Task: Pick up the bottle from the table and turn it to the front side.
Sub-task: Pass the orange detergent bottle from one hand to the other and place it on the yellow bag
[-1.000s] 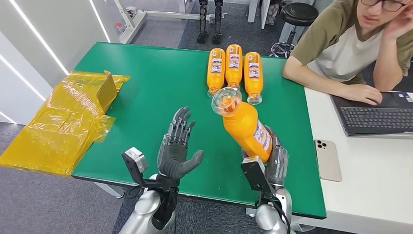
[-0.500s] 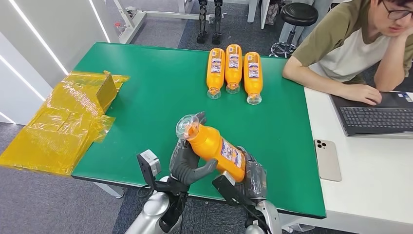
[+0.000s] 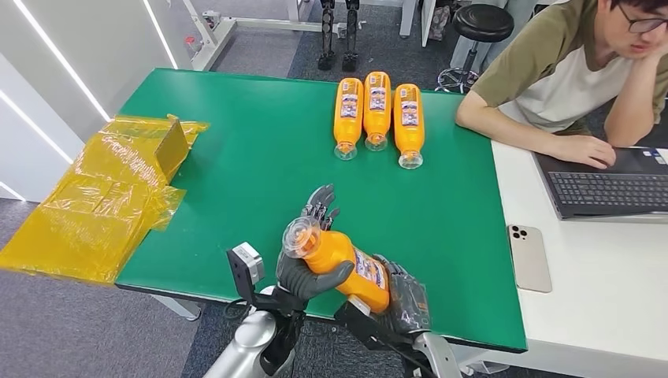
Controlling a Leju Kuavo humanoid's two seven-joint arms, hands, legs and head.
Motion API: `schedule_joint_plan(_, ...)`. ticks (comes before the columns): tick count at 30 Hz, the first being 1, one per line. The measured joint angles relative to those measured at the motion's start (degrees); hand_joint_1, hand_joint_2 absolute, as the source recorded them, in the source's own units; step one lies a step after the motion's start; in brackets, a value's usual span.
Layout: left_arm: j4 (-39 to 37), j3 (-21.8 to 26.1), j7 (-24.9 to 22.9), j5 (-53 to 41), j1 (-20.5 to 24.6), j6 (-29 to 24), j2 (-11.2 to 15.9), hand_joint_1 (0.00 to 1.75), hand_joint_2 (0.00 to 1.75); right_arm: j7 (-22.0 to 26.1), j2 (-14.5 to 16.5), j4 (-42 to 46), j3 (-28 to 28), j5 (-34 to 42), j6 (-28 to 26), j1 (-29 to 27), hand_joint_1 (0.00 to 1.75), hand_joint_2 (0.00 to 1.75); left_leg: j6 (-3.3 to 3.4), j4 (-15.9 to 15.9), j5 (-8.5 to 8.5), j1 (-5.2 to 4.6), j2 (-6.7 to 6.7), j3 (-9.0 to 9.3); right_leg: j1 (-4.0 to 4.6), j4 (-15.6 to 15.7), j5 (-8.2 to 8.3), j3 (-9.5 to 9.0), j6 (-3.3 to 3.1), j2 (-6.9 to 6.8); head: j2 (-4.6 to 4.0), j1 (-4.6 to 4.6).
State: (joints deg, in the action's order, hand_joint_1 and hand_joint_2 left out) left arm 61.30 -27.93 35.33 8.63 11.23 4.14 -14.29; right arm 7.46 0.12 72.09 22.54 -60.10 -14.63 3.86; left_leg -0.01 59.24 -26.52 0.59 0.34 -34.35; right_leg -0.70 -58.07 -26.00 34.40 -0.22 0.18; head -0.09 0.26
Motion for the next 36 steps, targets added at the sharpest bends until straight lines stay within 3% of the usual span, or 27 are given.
schedule_joint_plan(1, -0.1, 0.0, 0.2, 0.0, 0.0, -0.2, 0.0, 0.1, 1.75, -0.1, -0.2, 0.2, 0.0, -0.1, 0.3, -0.3, 1.75, 1.75, 0.0, 0.0, 0.0, 0.0, 0.0, 0.0, 0.0, 0.0, 0.0, 0.0, 0.0, 0.0, 0.0, 0.01)
schedule_joint_plan(5, -0.2, 0.2, 1.2, -0.1, 0.1, -1.7, 0.0, 1.61, 1.75, -0.2, -0.7, 0.8, 0.0, -0.6, 1.1, -0.9, 1.75, 1.75, 0.0, 0.0, 0.0, 0.0, 0.03, 0.0, 0.0, 0.0, 0.0, 0.0, 0.0, 0.03, 0.0, -0.01)
schedule_joint_plan(7, -0.2, 0.3, 1.6, -0.1, 0.1, -2.1, 0.0, 1.75, 1.75, -0.2, -0.9, 1.0, 0.0, -0.8, 1.4, -1.0, 1.75, 1.75, 0.0, 0.0, 0.0, 0.0, 0.02, 0.0, 0.0, 0.0, 0.0, 0.0, 0.0, 0.03, 0.0, 0.0)
schedule_joint_plan(16, 1.1, 0.3, 2.9, -0.1, 0.0, -2.3, 0.0, 1.75, 1.75, -0.2, -1.4, 2.0, 0.1, -1.0, 1.7, -1.4, 1.75, 1.75, 0.0, 0.0, 0.0, 0.0, 0.02, 0.0, 0.0, 0.0, 0.0, 0.0, 0.0, 0.03, 0.0, 0.0)
schedule_joint_plan(18, 1.5, 0.3, 3.1, 0.2, 0.0, -2.2, 0.0, 1.75, 1.75, -0.1, -1.5, 2.3, 0.1, -1.1, 1.2, -1.4, 1.5, 1.75, 0.0, 0.0, 0.0, 0.0, 0.02, 0.0, 0.0, 0.0, 0.0, -0.01, 0.0, 0.03, 0.0, 0.01)
schedule_joint_plan(20, 1.7, 0.3, 3.3, 0.4, 0.0, -2.3, 0.0, 1.75, 1.75, 0.3, -1.6, 2.4, 0.1, -1.1, -0.3, -1.5, 0.63, 1.75, 0.0, 0.0, 0.0, 0.0, 0.02, 0.0, 0.0, 0.0, 0.0, -0.01, 0.0, 0.03, 0.0, 0.0)
schedule_joint_plan(22, 2.1, 0.3, 3.5, 0.6, 0.1, -2.4, 0.0, 1.75, 1.75, 1.5, -1.6, 2.5, 0.2, -0.6, -2.9, -1.6, 0.0, 1.75, 0.0, 0.0, 0.0, 0.0, 0.02, 0.0, 0.0, 0.0, 0.0, -0.01, 0.0, 0.03, 0.0, 0.0)
schedule_joint_plan(28, 3.0, 0.3, 3.2, 0.0, 2.2, -5.1, -0.3, 1.75, 1.75, 9.2, -0.9, 4.1, 0.1, 9.1, -15.9, -2.7, 0.0, 1.75, 0.0, 0.0, 0.0, 0.01, -0.05, -0.05, 0.0, 0.0, 0.0, -0.04, 0.0, -0.08, 0.0, 0.0)
schedule_joint_plan(30, 3.3, 0.3, 2.9, -2.5, 3.3, -8.2, -0.4, 1.75, 1.75, 13.5, -0.4, 5.6, 0.1, 13.9, -21.1, -3.1, 0.0, 1.75, 0.0, 0.0, 0.0, 0.01, -0.07, -0.05, 0.0, 0.0, 0.0, -0.06, 0.0, -0.1, 0.0, 0.03)
schedule_joint_plan(33, 3.3, 0.3, 1.2, -13.2, 4.6, -18.8, -0.4, 1.75, 1.75, 20.2, 1.1, 9.0, 0.0, 17.8, -24.4, -3.9, 0.0, 1.75, 0.0, 0.0, 0.01, 0.01, -0.03, -0.05, 0.01, 0.0, 0.02, -0.04, -0.03, -0.07, 0.0, 0.02)
schedule_joint_plan(36, 3.3, 0.3, -3.1, -30.1, 6.6, -31.6, 0.2, 1.75, 1.75, 25.5, 3.1, 12.0, -0.7, 19.5, -24.5, -5.6, 0.0, 1.75, -0.01, 0.0, 0.01, 0.02, -0.13, -0.08, 0.02, 0.0, 0.02, -0.04, -0.04, -0.17, 0.0, 0.03)
